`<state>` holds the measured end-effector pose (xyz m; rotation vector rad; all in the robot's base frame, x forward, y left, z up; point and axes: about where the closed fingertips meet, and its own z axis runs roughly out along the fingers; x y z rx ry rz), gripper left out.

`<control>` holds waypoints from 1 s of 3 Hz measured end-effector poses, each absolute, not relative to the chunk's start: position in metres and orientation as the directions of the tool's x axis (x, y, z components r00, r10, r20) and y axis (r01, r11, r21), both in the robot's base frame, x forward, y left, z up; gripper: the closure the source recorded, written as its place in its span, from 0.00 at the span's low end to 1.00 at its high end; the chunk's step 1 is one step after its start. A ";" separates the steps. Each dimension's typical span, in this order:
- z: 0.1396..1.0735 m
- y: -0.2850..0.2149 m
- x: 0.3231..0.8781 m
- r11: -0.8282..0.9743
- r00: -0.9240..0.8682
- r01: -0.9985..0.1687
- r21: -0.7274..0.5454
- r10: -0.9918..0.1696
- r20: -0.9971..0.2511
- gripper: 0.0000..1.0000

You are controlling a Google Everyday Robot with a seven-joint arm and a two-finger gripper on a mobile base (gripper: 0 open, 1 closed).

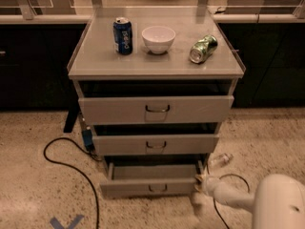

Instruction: Open bottom drawer

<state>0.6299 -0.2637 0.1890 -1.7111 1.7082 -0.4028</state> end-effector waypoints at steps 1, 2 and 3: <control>0.188 -0.262 0.628 0.089 0.092 -0.757 -0.648 -0.966 -0.241 1.00; 0.194 -0.263 0.627 0.086 0.099 -0.745 -0.662 -0.967 -0.237 1.00; 0.193 -0.261 0.600 0.093 0.098 -0.722 -0.685 -0.967 -0.234 1.00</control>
Offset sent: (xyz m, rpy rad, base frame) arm -0.1910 0.0193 0.0045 -0.0035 -0.2281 -0.0604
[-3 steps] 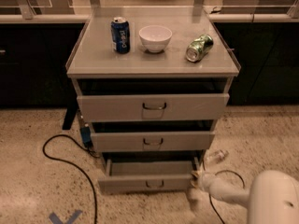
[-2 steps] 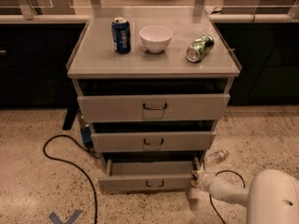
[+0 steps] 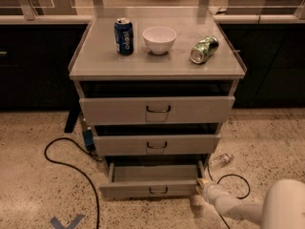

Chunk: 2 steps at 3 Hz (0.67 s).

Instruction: Open bottom drawer

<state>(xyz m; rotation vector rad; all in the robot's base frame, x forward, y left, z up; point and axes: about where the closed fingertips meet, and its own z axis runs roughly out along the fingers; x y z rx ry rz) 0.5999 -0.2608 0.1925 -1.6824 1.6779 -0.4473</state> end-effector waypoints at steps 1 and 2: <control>0.192 -0.254 0.541 0.106 0.096 -0.673 -0.732 -0.969 -0.229 1.00; 0.192 -0.249 0.496 0.117 0.093 -0.634 -0.764 -0.970 -0.226 1.00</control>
Offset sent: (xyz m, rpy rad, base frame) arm -0.1619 0.0161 0.0006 0.0032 -0.1757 -0.0525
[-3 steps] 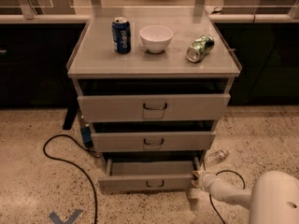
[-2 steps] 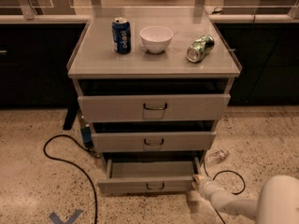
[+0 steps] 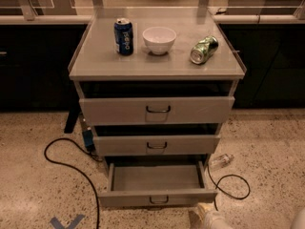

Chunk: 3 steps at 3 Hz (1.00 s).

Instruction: Open bottom drawer

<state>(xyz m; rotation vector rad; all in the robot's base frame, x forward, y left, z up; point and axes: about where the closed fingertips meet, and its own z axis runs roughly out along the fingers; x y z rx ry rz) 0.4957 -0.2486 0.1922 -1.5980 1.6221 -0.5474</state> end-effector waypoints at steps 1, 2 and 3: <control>0.193 -0.249 0.495 0.120 0.090 -0.632 -0.766 -0.970 -0.226 0.81; 0.193 -0.249 0.495 0.120 0.091 -0.632 -0.766 -0.970 -0.226 0.58; 0.193 -0.249 0.495 0.120 0.091 -0.632 -0.766 -0.970 -0.227 0.35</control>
Offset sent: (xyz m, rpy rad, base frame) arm -0.0011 -0.0003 0.0008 0.0006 -0.0037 -0.0042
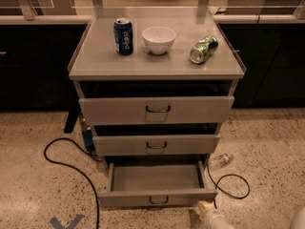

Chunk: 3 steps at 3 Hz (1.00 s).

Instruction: Open bottom drawer

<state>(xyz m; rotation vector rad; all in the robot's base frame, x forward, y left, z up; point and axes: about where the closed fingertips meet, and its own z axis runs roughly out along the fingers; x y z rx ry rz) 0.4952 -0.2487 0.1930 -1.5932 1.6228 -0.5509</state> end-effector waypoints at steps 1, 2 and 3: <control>0.193 -0.249 0.495 0.120 0.091 -0.631 -0.766 -0.970 -0.227 0.11; 0.193 -0.249 0.495 0.120 0.091 -0.631 -0.766 -0.970 -0.227 0.00; 0.193 -0.249 0.495 0.120 0.091 -0.632 -0.766 -0.970 -0.227 0.00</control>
Offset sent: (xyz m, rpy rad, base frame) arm 0.0000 0.0000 0.0000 0.0000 0.0000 0.0000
